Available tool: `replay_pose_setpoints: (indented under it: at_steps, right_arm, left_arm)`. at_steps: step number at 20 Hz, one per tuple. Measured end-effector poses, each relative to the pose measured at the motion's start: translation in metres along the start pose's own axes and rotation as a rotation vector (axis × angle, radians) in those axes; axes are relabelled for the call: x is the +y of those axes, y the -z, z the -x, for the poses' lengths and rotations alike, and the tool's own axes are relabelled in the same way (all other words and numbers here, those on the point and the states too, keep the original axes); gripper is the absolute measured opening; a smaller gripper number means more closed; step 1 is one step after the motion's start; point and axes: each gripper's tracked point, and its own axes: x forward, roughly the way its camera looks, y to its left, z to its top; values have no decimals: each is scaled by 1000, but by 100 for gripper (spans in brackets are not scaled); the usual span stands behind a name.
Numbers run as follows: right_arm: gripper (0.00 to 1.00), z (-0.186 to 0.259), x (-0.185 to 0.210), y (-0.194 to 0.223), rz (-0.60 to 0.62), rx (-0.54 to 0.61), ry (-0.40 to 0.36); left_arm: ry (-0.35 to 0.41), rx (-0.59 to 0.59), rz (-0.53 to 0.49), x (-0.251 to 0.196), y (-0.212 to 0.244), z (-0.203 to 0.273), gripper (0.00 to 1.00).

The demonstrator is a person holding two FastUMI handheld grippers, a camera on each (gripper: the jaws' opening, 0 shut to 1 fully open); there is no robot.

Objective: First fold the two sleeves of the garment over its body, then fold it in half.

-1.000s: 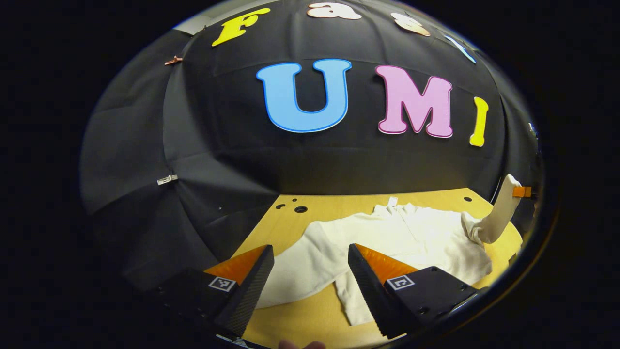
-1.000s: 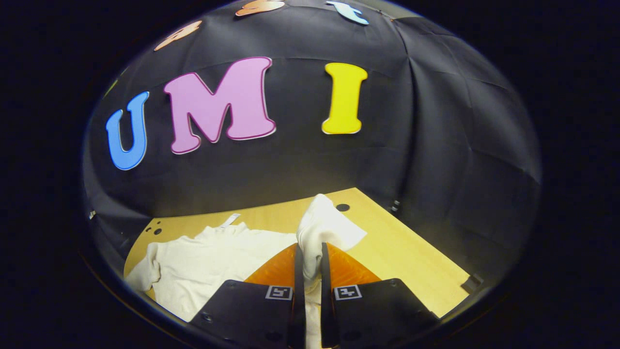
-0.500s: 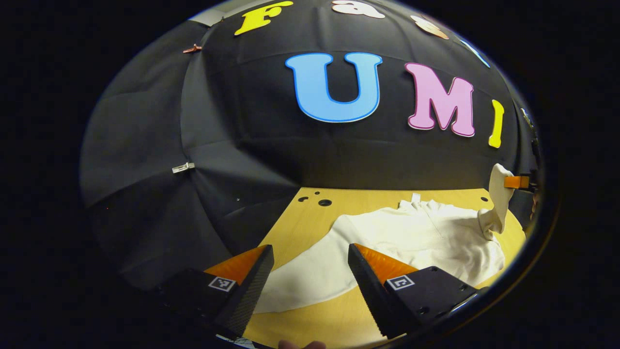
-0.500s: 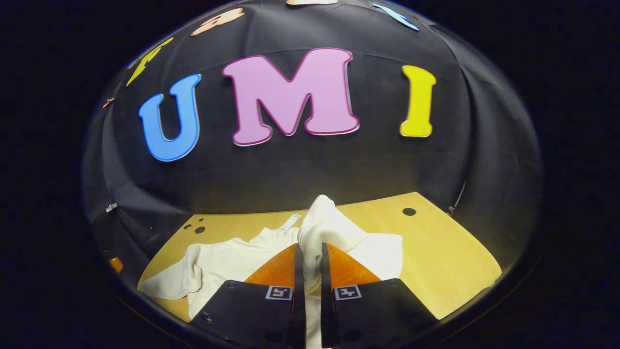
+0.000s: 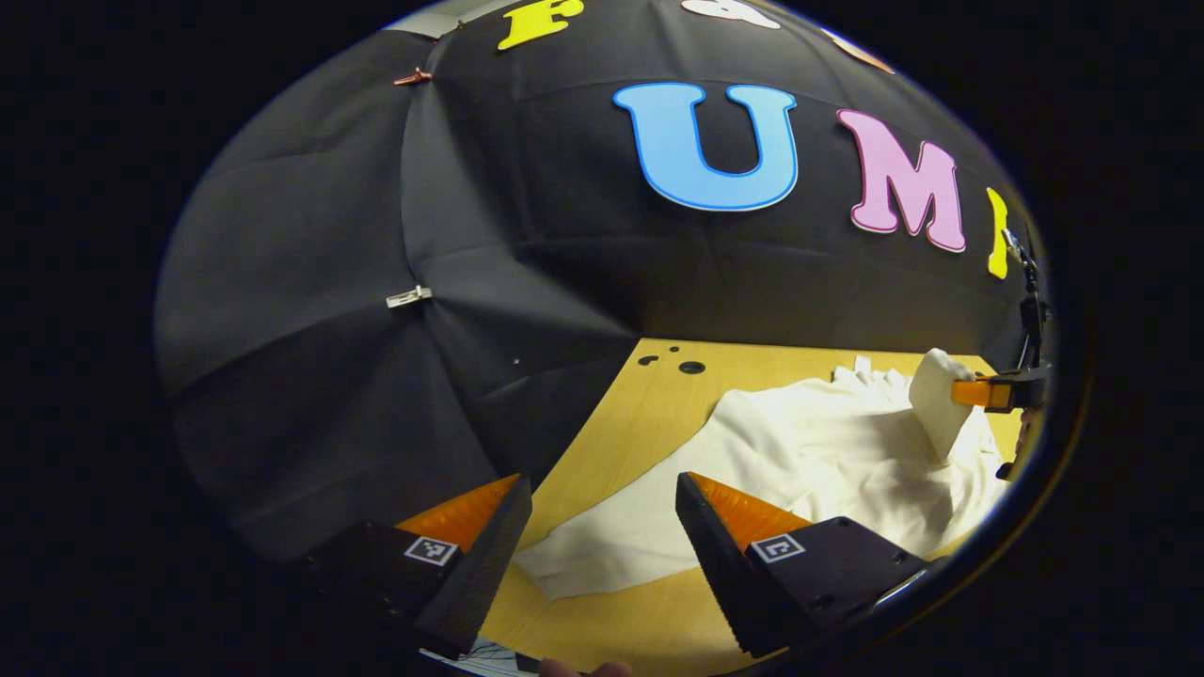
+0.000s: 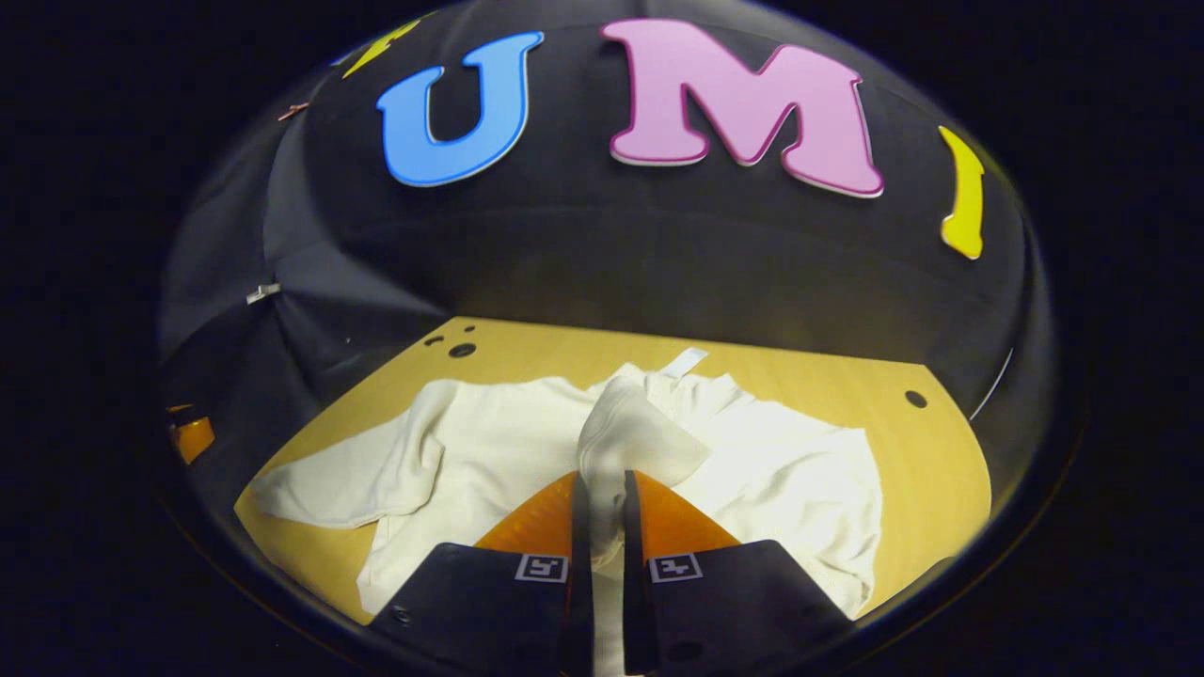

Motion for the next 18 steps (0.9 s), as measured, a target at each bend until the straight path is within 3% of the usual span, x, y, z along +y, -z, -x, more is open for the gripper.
replay_pose_setpoints:
  at_steps: [5,9,11,14,17,18]
  right_arm:
    - [17,-32,42,49,16,138,-77]
    - [27,-36,62,67,-23,212,-128]
    - [46,-32,76,67,-52,218,-174]
    - [53,-25,87,63,-60,223,-221]
    - [52,-6,108,56,-101,231,-328]
    - [57,2,113,53,-106,225,-358]
  left_arm:
    - [-30,51,20,15,24,2,97]
    - [-52,79,11,23,43,2,97]
    - [-57,96,16,27,53,0,97]
    - [-67,122,37,30,64,-4,97]
    - [-70,133,56,29,70,-8,97]
    - [-69,134,52,29,73,-9,97]
